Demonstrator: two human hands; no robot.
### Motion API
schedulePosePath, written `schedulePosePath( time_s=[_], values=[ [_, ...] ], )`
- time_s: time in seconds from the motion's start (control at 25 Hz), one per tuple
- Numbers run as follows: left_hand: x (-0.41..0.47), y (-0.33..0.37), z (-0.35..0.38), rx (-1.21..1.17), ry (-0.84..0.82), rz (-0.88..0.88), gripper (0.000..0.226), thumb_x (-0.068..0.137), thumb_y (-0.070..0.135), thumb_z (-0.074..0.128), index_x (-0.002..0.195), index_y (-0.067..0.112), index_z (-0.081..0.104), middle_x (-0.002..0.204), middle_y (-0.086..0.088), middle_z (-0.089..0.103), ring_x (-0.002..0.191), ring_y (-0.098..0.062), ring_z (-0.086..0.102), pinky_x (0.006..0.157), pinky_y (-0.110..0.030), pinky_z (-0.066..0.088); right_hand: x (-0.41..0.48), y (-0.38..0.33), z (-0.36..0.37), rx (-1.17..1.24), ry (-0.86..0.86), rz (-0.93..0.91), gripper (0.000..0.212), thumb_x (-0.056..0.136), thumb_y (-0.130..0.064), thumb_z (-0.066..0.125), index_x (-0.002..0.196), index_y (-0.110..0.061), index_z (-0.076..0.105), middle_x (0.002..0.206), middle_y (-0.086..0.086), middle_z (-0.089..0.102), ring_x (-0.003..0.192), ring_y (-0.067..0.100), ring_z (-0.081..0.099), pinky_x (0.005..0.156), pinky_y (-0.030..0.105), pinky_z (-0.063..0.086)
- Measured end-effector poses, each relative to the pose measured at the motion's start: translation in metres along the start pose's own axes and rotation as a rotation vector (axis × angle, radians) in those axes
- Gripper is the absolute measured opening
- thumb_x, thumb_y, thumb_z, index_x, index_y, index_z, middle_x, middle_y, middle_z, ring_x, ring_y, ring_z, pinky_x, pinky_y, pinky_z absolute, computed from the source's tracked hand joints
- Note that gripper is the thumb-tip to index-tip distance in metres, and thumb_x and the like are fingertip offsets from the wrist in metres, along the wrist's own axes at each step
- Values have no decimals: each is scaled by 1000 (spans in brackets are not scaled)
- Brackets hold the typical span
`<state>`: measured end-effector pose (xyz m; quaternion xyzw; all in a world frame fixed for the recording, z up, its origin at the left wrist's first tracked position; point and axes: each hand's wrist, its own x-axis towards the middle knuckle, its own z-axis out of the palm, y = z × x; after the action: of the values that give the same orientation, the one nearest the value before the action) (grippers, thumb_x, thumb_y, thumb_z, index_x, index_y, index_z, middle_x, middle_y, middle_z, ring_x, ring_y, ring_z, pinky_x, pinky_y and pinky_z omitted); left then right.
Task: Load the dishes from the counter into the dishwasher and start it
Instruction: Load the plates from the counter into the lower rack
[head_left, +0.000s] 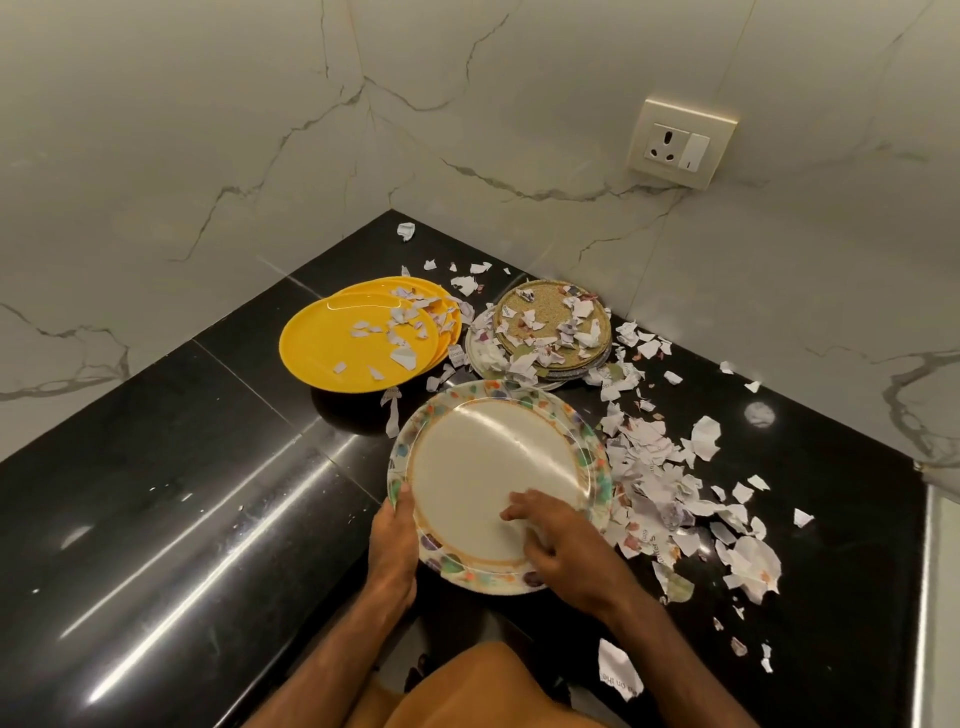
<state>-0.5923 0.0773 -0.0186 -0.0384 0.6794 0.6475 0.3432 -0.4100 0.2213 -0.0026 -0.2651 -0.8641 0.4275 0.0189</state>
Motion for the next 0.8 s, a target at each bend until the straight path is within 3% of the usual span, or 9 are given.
schedulePosePath(
  time_s=[0.12,0.2,0.32,0.44,0.6,0.8],
  values=[
    [-2,14,5,18,-35,24,56,100,64,42,120,18,68,102,-8,79,92,-27,77,81,-46,63,13,-35,16,-142,-193,-216,53,109,-35,41,161,-40,32,171,-21,19,157,-5,2,128,27,6],
    [-6,23,12,30,-68,20,66,96,74,36,121,23,70,106,-4,79,97,-22,77,89,-46,61,25,-57,26,-269,-183,-279,59,112,-36,30,167,-33,10,174,-15,0,156,-4,-14,128,29,-8],
    [-13,31,25,81,-154,41,76,90,85,33,125,30,71,113,3,78,107,-16,74,99,-46,57,50,-82,26,-305,-20,-213,60,113,-39,20,167,-31,-4,173,-15,-14,153,-4,-22,130,35,-8],
    [-25,38,37,139,-156,101,67,91,84,33,114,36,74,108,8,78,105,-13,73,99,-45,57,83,-87,14,-317,166,-89,61,111,-49,11,165,-32,-12,170,-17,-23,153,-2,-25,130,40,-7],
    [-28,47,43,214,-117,236,56,103,63,38,97,22,75,87,1,79,84,-16,75,84,-43,60,113,-69,-13,-242,336,24,69,107,-64,12,163,-36,-18,170,-19,-23,155,1,-23,129,39,-10],
    [-22,48,51,262,-70,336,50,105,58,40,78,29,69,76,5,74,76,-16,71,74,-40,60,116,-38,-35,-196,445,159,73,107,-67,14,163,-33,-18,172,-11,-21,157,9,-20,128,41,-10]
  ],
)
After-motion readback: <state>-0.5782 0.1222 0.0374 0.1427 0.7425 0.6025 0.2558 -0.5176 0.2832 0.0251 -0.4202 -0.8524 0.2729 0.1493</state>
